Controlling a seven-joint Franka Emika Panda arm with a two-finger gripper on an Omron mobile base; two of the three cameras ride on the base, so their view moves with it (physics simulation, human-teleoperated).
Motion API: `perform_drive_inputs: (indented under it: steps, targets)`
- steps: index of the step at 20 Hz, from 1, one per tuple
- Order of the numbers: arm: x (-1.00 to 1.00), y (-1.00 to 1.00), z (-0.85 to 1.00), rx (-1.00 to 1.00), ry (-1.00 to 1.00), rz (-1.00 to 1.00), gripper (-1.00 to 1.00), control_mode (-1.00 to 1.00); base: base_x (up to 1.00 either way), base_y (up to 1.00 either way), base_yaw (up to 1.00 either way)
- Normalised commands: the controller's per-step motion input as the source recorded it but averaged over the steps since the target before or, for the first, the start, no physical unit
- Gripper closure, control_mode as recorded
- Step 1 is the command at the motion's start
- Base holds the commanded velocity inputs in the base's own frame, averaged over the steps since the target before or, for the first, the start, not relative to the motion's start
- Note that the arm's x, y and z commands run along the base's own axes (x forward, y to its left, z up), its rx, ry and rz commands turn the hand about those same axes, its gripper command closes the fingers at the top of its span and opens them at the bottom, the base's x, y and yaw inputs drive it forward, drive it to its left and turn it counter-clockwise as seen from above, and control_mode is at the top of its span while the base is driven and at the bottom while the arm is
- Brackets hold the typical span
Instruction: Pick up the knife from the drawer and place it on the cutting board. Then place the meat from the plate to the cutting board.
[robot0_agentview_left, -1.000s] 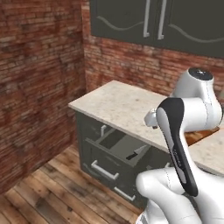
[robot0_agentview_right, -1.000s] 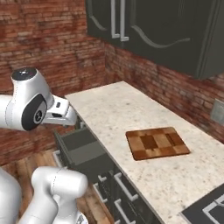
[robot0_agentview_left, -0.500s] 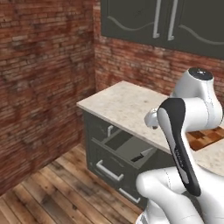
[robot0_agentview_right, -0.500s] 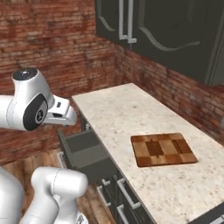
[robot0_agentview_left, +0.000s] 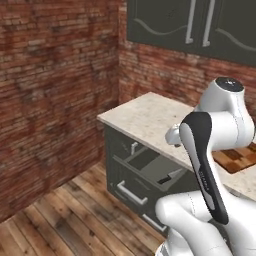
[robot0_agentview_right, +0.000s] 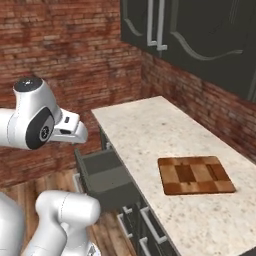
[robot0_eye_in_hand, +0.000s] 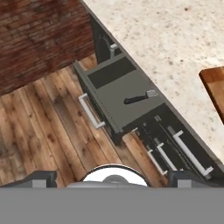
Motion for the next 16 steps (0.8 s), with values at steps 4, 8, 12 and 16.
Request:
perform_drive_inputs:
  steps: [4, 8, 12, 16]
  targets:
    - [0.0, 0.0, 0.0, 0.0, 0.0, 0.0, -1.0, 1.0, 0.35, 0.08, 0.38]
    - [0.0, 0.0, 0.0, 0.0, 0.0, 0.0, -1.0, 1.0, 0.44, 0.0, 0.42]
    - [0.0, 0.0, 0.0, 0.0, 0.0, 0.0, -1.0, 1.0, 0.18, -0.69, 0.33]
    - [0.0, 0.0, 0.0, 0.0, 0.0, 0.0, -1.0, 1.0, 0.04, -1.0, 0.25]
